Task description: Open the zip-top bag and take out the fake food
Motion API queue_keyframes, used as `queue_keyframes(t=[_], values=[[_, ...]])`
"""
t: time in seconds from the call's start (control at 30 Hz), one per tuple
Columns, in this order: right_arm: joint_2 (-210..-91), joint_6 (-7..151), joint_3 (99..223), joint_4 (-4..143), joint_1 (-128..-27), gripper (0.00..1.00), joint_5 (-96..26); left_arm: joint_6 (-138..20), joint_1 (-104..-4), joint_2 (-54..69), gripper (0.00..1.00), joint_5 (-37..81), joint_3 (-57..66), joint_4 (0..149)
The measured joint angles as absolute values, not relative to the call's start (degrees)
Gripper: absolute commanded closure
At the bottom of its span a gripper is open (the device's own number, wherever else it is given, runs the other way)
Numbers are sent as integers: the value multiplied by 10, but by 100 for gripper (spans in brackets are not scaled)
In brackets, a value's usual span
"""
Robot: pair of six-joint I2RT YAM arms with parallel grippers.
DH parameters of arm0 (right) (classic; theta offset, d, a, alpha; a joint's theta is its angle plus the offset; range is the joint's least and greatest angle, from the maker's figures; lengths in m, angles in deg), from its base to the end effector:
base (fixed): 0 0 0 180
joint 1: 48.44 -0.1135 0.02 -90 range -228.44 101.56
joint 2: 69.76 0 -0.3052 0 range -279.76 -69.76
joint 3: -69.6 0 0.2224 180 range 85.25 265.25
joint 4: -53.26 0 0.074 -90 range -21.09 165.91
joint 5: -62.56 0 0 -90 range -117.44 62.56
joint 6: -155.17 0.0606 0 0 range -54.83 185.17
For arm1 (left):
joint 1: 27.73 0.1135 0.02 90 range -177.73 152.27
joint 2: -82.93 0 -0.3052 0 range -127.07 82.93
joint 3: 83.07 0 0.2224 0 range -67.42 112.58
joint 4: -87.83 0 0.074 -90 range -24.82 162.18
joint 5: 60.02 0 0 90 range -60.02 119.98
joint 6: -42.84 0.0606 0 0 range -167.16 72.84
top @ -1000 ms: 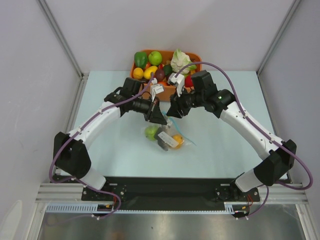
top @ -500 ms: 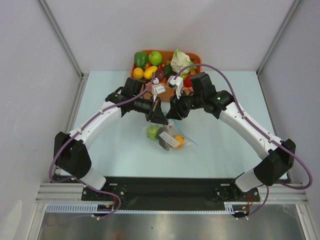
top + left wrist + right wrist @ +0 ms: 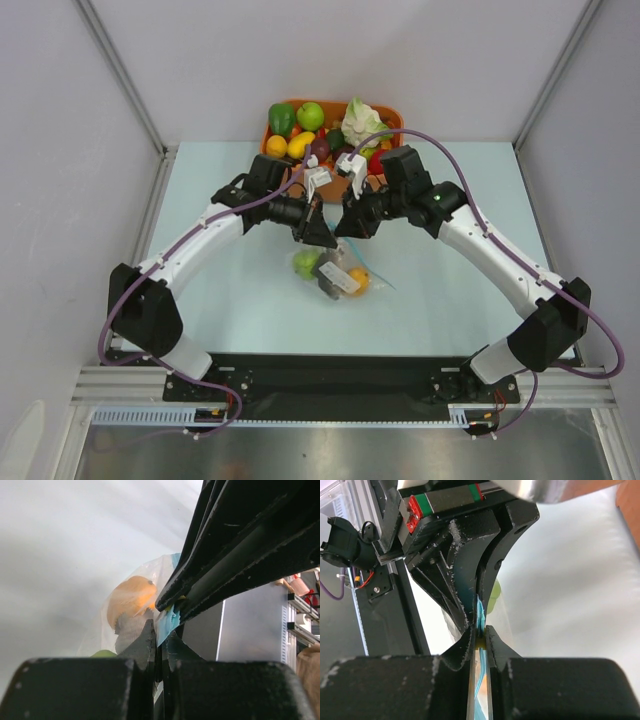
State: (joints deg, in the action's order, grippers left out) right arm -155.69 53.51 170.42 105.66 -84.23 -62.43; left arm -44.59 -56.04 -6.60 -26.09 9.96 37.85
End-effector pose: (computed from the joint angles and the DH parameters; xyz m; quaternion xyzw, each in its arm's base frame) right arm 0.2322 0.2103 0.3998 -0.4659 0.7296 0.3518 0.3561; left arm 0.2524 -0.1931 0.3541 0.3862 0.7438 -0.4984 0.2218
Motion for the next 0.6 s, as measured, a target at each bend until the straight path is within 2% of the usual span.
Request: queue_keyframes(t=[0.6], values=[[-1540, 522, 1671, 1036, -825, 100, -624, -549, -556, -62, 100, -281, 52, 499]])
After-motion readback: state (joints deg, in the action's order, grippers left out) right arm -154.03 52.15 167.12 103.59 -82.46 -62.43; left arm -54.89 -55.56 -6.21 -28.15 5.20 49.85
